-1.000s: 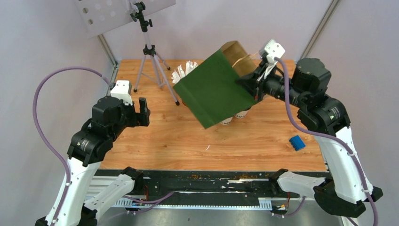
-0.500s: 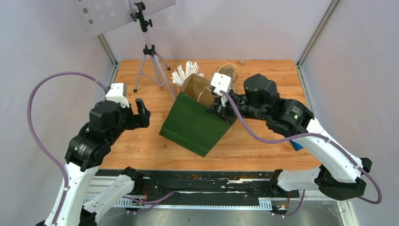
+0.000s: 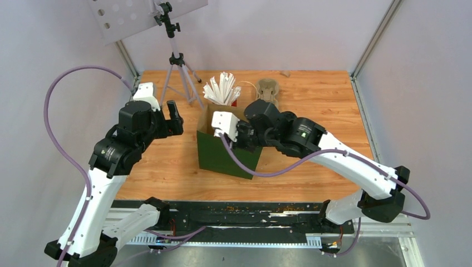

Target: Pack the takeout coffee

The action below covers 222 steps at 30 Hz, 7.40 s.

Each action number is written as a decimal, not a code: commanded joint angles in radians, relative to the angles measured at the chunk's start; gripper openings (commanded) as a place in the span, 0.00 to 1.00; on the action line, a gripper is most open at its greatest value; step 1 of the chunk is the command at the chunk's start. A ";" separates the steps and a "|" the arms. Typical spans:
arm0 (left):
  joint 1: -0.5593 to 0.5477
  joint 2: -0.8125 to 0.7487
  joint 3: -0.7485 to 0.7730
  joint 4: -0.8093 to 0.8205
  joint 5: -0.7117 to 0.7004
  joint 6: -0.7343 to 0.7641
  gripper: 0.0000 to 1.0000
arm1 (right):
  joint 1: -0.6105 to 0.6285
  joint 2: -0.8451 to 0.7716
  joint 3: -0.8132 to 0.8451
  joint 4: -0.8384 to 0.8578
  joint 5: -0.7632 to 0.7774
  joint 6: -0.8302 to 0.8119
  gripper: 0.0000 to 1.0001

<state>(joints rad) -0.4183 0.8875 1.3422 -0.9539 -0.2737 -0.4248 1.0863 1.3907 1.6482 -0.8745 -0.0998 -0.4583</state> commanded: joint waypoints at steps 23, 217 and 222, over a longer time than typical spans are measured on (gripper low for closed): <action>-0.002 -0.057 -0.161 0.099 0.363 0.046 0.91 | 0.086 0.038 -0.044 0.061 0.118 -0.010 0.53; -0.002 -0.005 0.003 -0.098 0.330 -0.109 0.74 | -0.497 -0.199 0.008 0.307 -0.096 0.534 0.27; -0.002 0.011 -0.024 -0.052 0.401 -0.135 0.71 | -0.382 -0.302 -0.151 0.488 -0.137 0.438 0.31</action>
<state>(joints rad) -0.4183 0.8917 1.3163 -1.0683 0.0528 -0.5209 0.6353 1.1217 1.5726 -0.5934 -0.1722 0.0612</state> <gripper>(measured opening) 0.721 0.349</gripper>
